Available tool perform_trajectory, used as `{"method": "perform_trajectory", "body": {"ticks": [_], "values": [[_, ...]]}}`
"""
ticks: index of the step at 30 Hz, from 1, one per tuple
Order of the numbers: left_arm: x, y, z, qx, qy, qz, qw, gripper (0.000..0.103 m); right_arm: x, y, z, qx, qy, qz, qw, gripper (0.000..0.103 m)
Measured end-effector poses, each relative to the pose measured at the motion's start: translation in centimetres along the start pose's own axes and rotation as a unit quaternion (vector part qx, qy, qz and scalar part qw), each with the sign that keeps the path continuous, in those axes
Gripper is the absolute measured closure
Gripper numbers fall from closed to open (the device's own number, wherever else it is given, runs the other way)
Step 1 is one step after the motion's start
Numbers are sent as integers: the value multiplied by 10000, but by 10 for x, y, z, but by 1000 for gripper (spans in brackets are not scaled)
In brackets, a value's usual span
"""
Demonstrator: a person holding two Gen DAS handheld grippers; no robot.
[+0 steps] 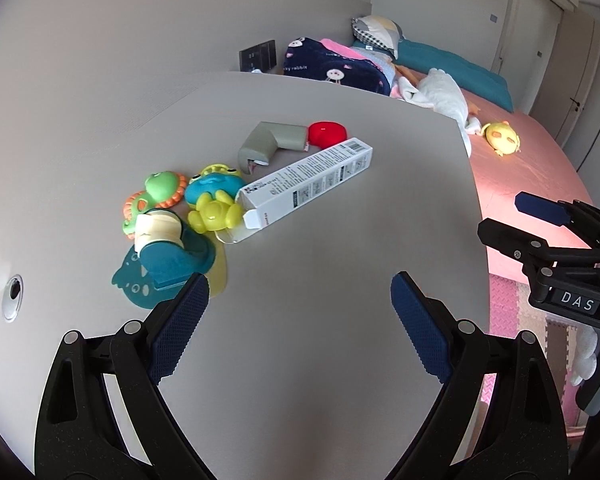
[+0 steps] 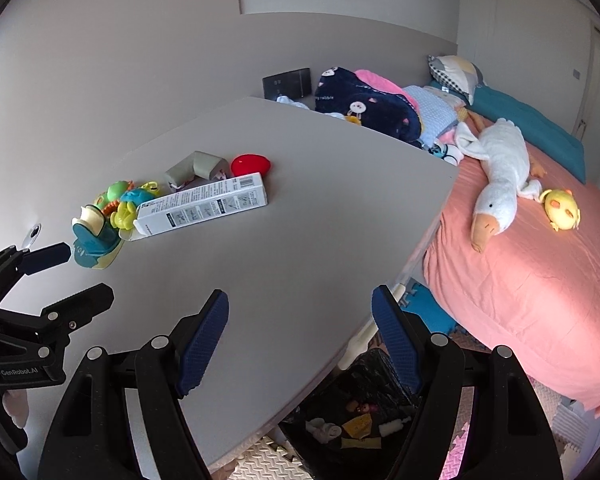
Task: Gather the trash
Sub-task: 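Move both open tools back over the desk toward the toys, then grasp the teal fish mold with the left tool while the right tool grasps the white box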
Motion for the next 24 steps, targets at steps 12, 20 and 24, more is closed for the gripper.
{"method": "perform_trajectory", "body": {"ticks": [12,20,24], "values": [[4,13,69,150,-263,182,9994,14,33,39,60,129,-1382,224,9901,28],[11,23,97,19,47,379,9993,14,56,63,82,325,-2384,344,9700,28],[16,28,103,-125,367,507,9980,14,69,74,91,460,-2939,455,9537,28]]}}
Point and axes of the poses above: each gripper's, at about its wrist camera, not at the fingertips, and y roughly the way its jaws point, z to its left, x to its top, the point moved 1 cm from there along y, roughly the way its jaws point, and after that the axes turned 6 degrees about -y, right-handed, at the moved point
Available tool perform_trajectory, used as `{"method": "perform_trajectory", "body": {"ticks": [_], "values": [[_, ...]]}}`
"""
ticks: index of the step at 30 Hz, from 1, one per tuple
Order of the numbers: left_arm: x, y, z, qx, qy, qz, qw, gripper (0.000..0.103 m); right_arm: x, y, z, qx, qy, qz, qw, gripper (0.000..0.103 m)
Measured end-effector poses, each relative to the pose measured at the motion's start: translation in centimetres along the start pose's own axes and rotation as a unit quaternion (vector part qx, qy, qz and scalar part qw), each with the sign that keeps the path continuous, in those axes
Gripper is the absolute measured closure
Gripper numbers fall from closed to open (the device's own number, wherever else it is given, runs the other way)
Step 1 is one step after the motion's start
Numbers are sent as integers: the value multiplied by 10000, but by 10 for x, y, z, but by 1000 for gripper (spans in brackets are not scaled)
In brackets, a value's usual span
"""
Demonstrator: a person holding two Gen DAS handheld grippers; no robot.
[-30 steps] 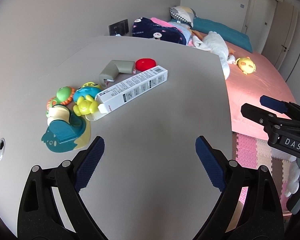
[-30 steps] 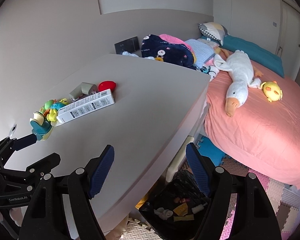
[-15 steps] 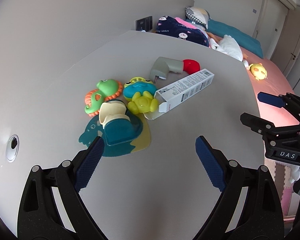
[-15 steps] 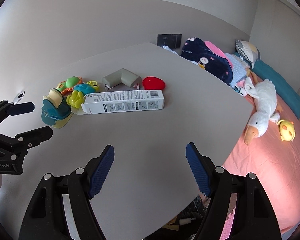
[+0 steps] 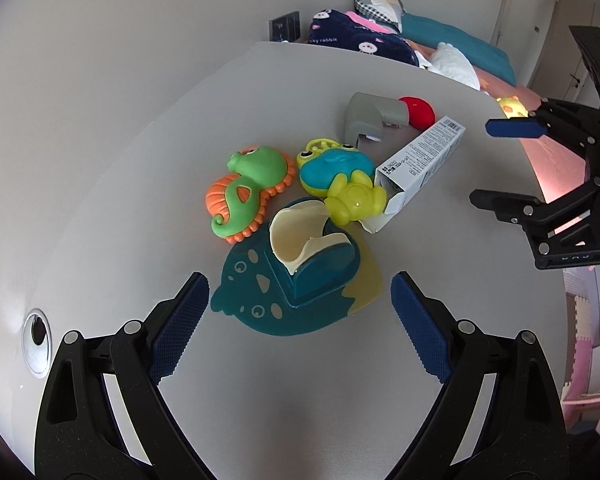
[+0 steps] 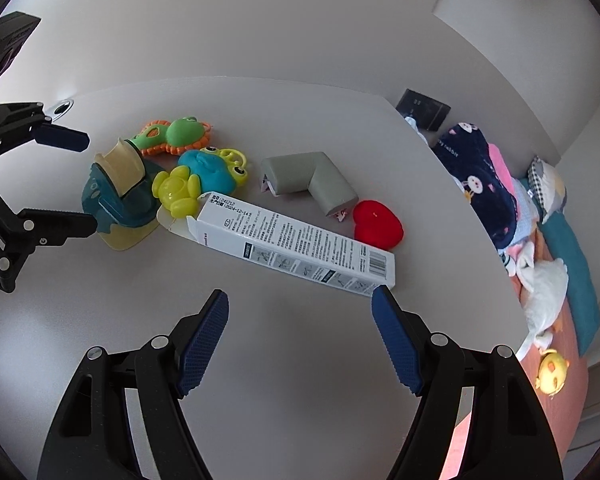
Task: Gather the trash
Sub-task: 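Grasp the teal fish mold with the left tool while the right tool grasps the white box, then lift the teal mold with the left tool while the right tool lifts the white box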
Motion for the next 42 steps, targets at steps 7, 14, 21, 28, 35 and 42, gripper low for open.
{"method": "perform_trajectory", "body": {"ticks": [7,14,21,28,35,42], "values": [[8,8,-1,-135,860,126,9961,15,21,14,-2,194,-1063,190,9940,28],[18,26,-2,-394,1456,438,9876,25,35,34,-3,735,-1820,576,9789,28],[27,39,0,-706,1862,691,9775,43,40,55,-5,1087,-2146,813,9672,29],[29,40,2,-902,1842,696,9763,55,44,58,-10,1384,-2098,730,9652,35],[28,35,5,-600,1121,585,9902,60,45,56,-7,1521,-1689,815,9704,46],[17,28,-1,-257,647,504,9963,60,38,46,2,1351,-1210,747,9806,63]]}}
Point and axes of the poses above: each gripper's, at about its wrist camera, not at the fingertips, and y roughly the way its jaws point, z to its left, x to its top, the point moved 1 cm from there along y, roughly the way its jaws point, and after that the axes turned 6 degrees about -y, right-handed, at the moved point
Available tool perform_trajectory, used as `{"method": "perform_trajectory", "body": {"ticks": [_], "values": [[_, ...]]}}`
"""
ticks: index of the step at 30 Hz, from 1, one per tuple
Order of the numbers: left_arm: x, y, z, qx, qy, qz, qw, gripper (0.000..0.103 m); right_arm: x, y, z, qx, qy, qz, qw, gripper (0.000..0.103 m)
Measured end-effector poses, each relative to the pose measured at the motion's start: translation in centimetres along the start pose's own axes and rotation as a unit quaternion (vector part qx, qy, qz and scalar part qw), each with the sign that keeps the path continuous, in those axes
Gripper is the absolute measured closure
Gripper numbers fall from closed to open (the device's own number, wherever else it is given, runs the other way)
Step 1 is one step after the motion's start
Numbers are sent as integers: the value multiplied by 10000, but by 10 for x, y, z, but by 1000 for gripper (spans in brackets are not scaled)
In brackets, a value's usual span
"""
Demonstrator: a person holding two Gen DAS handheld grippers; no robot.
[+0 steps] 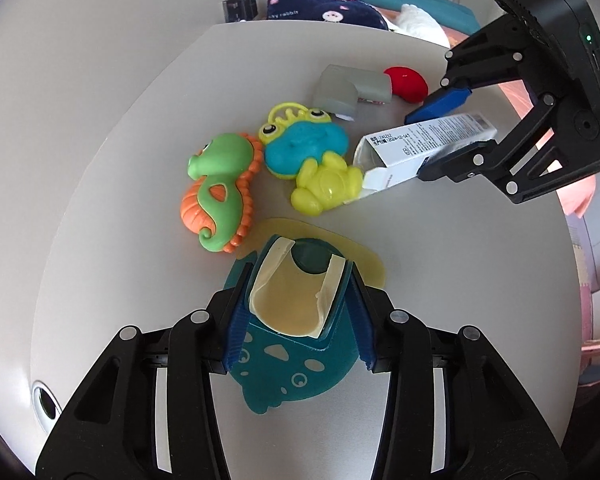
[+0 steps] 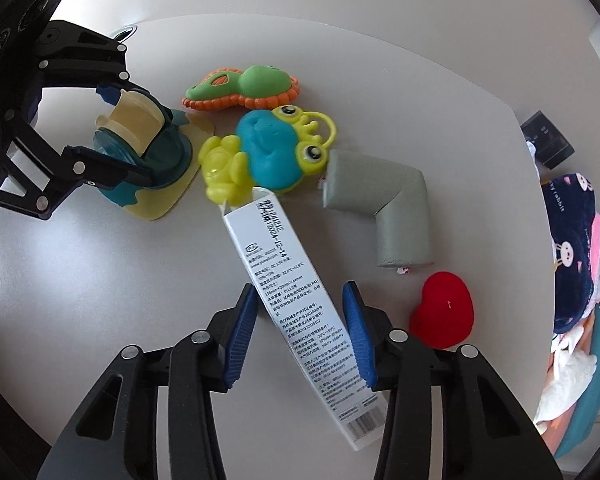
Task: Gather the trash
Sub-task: 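Lift the teal mold with the left tool while the right tool lifts the white box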
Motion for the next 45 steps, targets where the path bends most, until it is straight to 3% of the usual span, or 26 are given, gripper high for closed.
{"method": "perform_trajectory", "body": {"ticks": [3,9,14,22,37,45], "values": [[-6,-3,-4,197,-210,-130,9995,60,-3,-2,10,-212,321,-50,9992,73],[-15,-11,-10,361,-691,-312,9965,60,-12,-11,30,-227,1065,-176,9939,74],[-22,-18,-25,657,-739,-373,9944,60,-27,-22,40,-143,1454,-343,9887,75],[-25,-41,-39,521,-1019,-687,9910,60,-53,-48,49,-83,1921,-703,9788,74],[-23,-102,-77,488,-909,-1219,9872,60,-81,-137,39,-517,2338,-1586,9579,74],[-20,-114,-86,466,-860,-1335,9862,60,-88,-161,39,-743,2280,-1686,9561,74]]}}
Point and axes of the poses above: each gripper's, at about its wrist camera, not at the fingertips, and y roughly the way its jaws point, z to its left, x to its top, the point moved 1 cm from there along y, roughly the way its jaws point, and after that the axes turned 6 degrees about -y, right-handed, at the moved point
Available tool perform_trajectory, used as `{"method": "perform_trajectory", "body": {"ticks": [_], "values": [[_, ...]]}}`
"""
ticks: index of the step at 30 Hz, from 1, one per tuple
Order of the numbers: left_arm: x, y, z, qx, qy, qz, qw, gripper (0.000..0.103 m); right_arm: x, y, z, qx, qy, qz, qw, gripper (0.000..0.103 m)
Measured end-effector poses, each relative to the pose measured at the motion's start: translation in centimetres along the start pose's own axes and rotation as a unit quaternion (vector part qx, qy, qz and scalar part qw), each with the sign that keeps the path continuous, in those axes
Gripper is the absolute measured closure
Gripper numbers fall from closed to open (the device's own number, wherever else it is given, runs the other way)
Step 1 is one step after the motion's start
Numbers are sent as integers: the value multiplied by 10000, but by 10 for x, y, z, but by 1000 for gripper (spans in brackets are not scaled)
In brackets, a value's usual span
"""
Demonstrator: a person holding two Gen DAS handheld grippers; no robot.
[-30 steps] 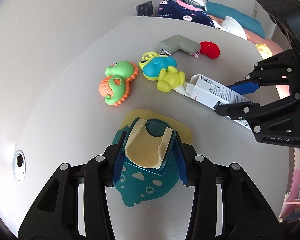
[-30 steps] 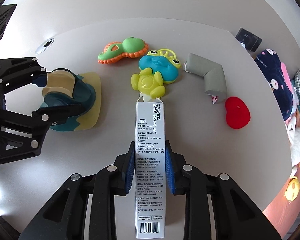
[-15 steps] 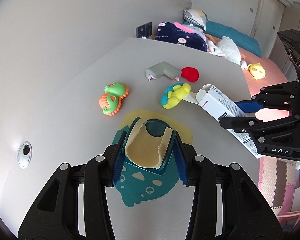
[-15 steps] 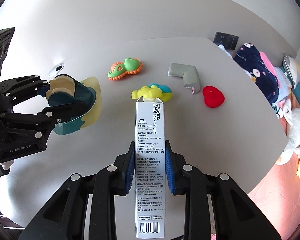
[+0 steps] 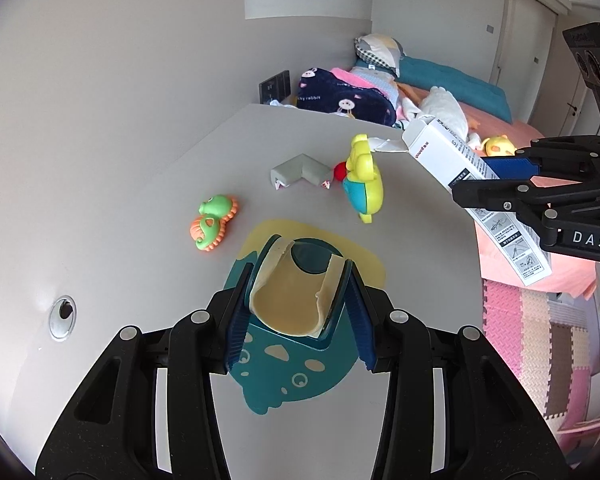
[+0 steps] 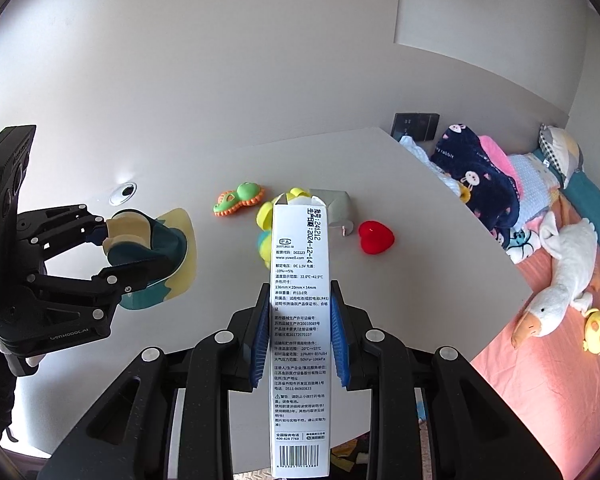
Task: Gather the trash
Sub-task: 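Lift the teal mold with the left tool while the right tool lifts the white box, then carry the teal mold and white box over the black bin with both tools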
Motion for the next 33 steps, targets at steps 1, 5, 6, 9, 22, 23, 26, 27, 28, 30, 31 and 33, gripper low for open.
{"method": "perform_trajectory", "body": {"ticks": [1,5,6,9,22,23,26,27,28,30,31,33], "values": [[1,-1,-1,-4,18,-14,10000,60,0,-1,0,-23,-23,19,10000,74],[3,-4,-4,-57,1,-60,10000,60,-2,-2,1,-118,-115,118,9998,74],[4,-4,-5,-77,-9,-63,10000,60,-3,-3,1,-121,-129,119,9998,74],[6,-1,-8,-141,-17,-52,9999,60,-5,-6,1,-135,-141,100,9998,74],[14,7,-55,-584,200,-45,9981,60,-26,-30,-8,-286,-79,62,9995,74],[16,8,-60,-619,228,-32,9978,60,-28,-33,-10,-305,-62,56,9995,75],[20,11,-73,-681,328,-15,9971,60,-38,-42,-19,-352,23,25,9994,74],[20,12,-78,-698,370,-8,9969,60,-41,-45,-23,-373,59,19,9993,74],[22,13,-83,-718,408,-6,9966,60,-45,-48,-26,-399,95,20,9992,74],[23,14,-94,-772,486,-4,9958,60,-53,-53,-34,-452,166,28,9988,74],[24,15,-100,-800,522,0,9954,60,-56,-55,-38,-472,203,35,9987,74],[25,18,-111,-858,611,17,9944,60,-64,-60,-46,-523,274,49,9982,74]]}}
Point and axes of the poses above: each gripper's, at about its wrist camera, not at the fingertips, and y roughly the way its jaws point, z to its left, x to its top, the point moved 1 cm from there along y, roughly the way its jaws point, and after that the axes turned 6 degrees about -y, right-handed, at the moved point
